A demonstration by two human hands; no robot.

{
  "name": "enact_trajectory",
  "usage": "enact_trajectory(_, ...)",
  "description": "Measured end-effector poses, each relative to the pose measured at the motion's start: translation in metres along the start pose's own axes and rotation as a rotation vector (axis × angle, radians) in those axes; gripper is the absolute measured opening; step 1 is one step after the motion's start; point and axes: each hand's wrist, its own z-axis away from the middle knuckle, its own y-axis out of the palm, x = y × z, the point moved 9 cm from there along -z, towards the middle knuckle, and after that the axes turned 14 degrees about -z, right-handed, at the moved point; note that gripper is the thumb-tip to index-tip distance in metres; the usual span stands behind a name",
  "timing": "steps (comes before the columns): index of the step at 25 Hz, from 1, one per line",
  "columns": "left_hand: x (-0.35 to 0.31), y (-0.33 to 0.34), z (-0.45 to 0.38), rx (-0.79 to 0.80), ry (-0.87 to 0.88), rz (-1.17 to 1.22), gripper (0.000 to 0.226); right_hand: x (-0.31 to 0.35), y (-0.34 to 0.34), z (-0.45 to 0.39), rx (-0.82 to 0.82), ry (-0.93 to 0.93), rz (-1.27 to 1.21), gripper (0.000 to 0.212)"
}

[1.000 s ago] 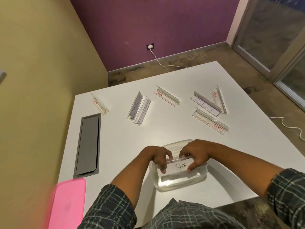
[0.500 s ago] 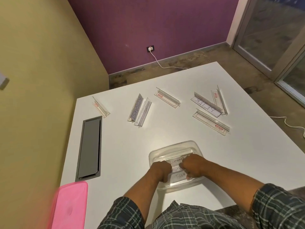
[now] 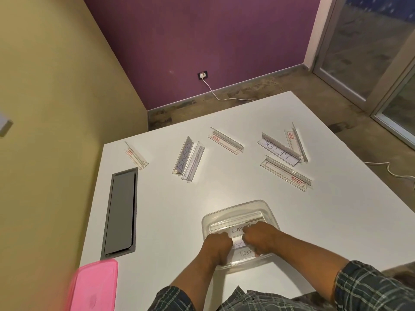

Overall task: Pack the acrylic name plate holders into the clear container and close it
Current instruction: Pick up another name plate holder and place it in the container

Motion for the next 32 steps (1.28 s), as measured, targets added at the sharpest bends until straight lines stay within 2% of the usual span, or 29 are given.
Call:
enact_trajectory(6, 0.007, -0.026, 0.006, 0.009, 0.03, 0.065, 0.029, -0.001, -0.026, 0.011, -0.173, -0.088, -0.018, 0.045)
enact_trajectory(9, 0.018, -0.055, 0.002, -0.028, 0.003, 0.165, 0.027, -0.011, -0.062, 0.029, -0.471, -0.175, -0.005, 0.045)
enact_trajectory(10, 0.023, -0.067, -0.001, -0.06, -0.01, 0.22, 0.025, -0.021, -0.075, 0.038, -0.576, -0.15, -0.015, 0.048)
enact_trajectory(15, 0.043, -0.135, -0.03, -0.293, -0.085, 0.46, 0.029, -0.108, -0.124, 0.084, -0.929, 0.145, -0.301, 0.055)
enact_trajectory(18, 0.049, -0.168, -0.06, -0.377, -0.12, 0.587, 0.032, -0.183, -0.115, 0.115, -1.015, 0.511, -0.618, 0.053)
enact_trajectory(21, 0.051, -0.188, -0.096, -0.364, -0.15, 0.691, 0.026, -0.237, -0.082, 0.137, -1.024, 0.808, -0.96, 0.034)
enact_trajectory(23, 0.049, -0.196, -0.12, -0.34, -0.171, 0.701, 0.035, -0.264, -0.055, 0.145, -0.975, 0.932, -1.161, 0.035)
enact_trajectory(26, 0.038, -0.207, -0.155, -0.253, -0.147, 0.701, 0.068, -0.285, -0.017, 0.14, -0.928, 0.931, -1.614, 0.045)
enact_trajectory(28, 0.028, -0.214, -0.179, -0.205, -0.1, 0.68, 0.086, -0.29, -0.003, 0.132, -0.851, 0.913, -1.794, 0.038)
enact_trajectory(30, 0.02, -0.222, -0.201, -0.189, -0.083, 0.641, 0.093, -0.295, 0.004, 0.121, -0.838, 0.871, -1.974, 0.031)
enact_trajectory(32, 0.017, -0.228, -0.217, -0.184, -0.064, 0.626, 0.094, -0.297, 0.006, 0.114, -0.795, 0.87, -2.076, 0.034)
